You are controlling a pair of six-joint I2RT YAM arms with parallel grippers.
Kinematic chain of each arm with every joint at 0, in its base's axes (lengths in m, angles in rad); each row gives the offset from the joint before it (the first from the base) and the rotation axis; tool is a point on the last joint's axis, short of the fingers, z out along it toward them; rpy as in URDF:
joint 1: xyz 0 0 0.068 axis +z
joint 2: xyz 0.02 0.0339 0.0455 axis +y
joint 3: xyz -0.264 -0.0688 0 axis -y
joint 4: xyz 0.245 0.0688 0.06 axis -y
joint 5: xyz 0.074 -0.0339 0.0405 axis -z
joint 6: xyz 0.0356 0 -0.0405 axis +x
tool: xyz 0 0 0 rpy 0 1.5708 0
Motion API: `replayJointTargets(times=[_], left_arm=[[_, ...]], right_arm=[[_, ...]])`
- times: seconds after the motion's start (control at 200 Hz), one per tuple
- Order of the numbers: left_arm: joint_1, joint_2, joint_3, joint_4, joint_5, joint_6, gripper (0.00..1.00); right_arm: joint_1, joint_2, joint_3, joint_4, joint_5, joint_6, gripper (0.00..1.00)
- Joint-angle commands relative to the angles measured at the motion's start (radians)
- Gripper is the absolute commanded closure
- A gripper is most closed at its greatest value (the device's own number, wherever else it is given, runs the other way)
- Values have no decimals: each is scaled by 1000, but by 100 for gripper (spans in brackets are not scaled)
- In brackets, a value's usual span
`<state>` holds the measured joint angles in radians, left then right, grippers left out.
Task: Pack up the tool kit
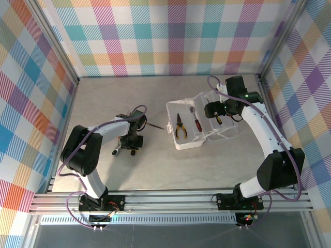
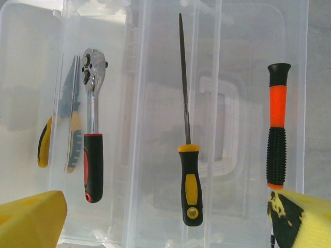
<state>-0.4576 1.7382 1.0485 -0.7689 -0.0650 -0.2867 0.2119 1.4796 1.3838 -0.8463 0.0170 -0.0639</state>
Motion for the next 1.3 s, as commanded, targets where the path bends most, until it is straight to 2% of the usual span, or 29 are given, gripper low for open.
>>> replayJointTargets(times=[0.0,0.415,0.725,0.93,1.135,1.295], left_arm=[[-13,15,17,-1,-32,39,100],[-37,-157,87,-9,27,154,100],[-112,-212,84,90,98,234,100],[-145,-208,126,201,234,272,100],[-161,-201,173,275,399,296,100],[-181,-210,182,310,455,313,100]], right_arm=[[7,1,0,6,-11,9,1],[7,-11,0,13,-53,15,1],[17,-5,37,17,-240,39,1],[74,36,71,11,-309,47,1],[110,56,62,73,-446,96,1],[139,94,69,113,-526,135,0]])
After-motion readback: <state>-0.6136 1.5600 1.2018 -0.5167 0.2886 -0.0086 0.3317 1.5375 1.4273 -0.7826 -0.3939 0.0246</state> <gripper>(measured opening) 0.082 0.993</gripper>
